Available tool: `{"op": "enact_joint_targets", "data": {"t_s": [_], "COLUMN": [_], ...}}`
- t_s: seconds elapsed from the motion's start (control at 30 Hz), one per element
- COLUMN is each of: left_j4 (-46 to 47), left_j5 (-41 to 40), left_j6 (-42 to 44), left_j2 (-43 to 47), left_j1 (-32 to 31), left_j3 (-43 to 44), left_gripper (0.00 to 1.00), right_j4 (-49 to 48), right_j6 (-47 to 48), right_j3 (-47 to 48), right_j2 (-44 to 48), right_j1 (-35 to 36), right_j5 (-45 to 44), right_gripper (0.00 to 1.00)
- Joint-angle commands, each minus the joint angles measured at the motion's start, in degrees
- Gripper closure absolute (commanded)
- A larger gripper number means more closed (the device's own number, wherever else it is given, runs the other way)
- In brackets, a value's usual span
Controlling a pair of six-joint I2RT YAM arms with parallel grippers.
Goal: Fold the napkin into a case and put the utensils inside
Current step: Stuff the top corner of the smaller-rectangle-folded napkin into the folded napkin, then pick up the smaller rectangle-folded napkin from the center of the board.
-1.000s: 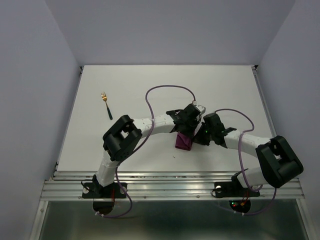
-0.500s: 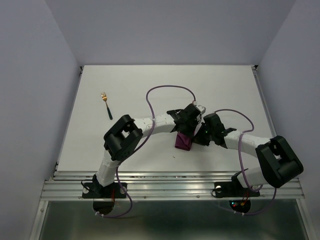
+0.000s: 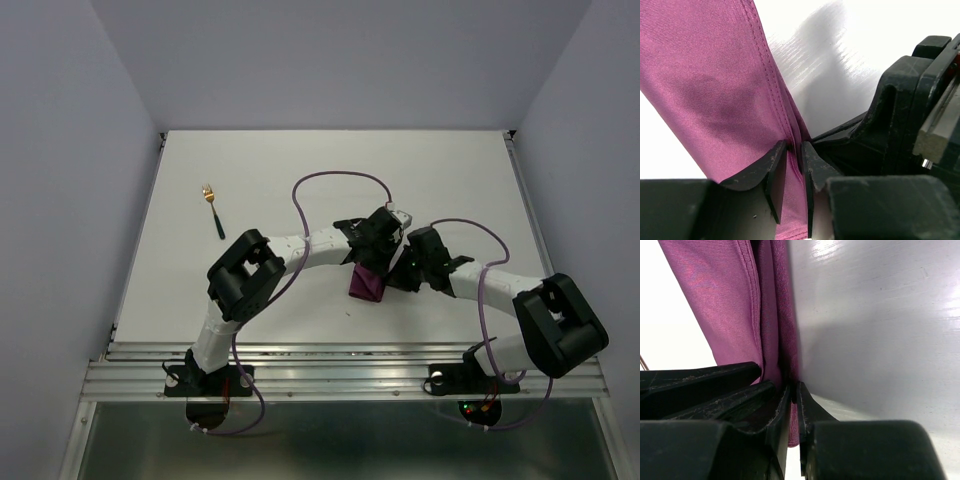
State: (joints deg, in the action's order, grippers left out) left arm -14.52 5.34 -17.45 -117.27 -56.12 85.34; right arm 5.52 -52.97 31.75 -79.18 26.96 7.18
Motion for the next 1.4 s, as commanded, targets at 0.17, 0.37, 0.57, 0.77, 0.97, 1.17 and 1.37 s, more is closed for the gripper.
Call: {"op": "enact_joint_targets", "data": {"t_s": [0.17, 0.37, 0.57, 0.77, 0.97, 1.17, 1.37], "left_j4": [-1.0, -1.0, 0.1, -0.3, -1.1, -4.5, -10.6], "left_j5": [-0.1, -1.3, -1.5, -1.8, -2.7, -8.1, -14.4], "left_j6": [0.1, -0.6, -1.4, -1.6, -1.4, 0.3, 0.7], "left_j2": [4.0, 5.0, 6.6, 6.9, 6.9, 5.3, 2.1], "left_j1": [0.2, 0.2, 0.2, 0.2, 0.1, -1.4, -3.8], "left_j3": [2.4, 2.2, 1.4, 1.6, 2.2, 4.6, 9.0], "left_gripper": [0.63, 0.61, 0.62, 0.62, 0.57, 0.38, 0.29], "right_j4": [3.2, 7.4, 10.8, 17.5, 18.1, 18.6, 18.7], "right_j6": [0.8, 2.3, 3.5, 7.8, 9.9, 11.7, 14.5], "right_j3": [0.9, 2.9, 2.8, 5.6, 5.7, 7.1, 8.9], "right_j2": [3.3, 5.7, 8.6, 10.1, 10.5, 8.9, 8.2], "right_j1": [-0.3, -0.3, -0.3, -4.7, -10.5, -17.9, -22.3], "right_j5": [-5.5, -8.6, -14.6, -22.1, -20.4, -16.9, -14.7], "right_gripper": [0.75, 0.66, 0.62, 0.56, 0.55, 0.54, 0.52]}}
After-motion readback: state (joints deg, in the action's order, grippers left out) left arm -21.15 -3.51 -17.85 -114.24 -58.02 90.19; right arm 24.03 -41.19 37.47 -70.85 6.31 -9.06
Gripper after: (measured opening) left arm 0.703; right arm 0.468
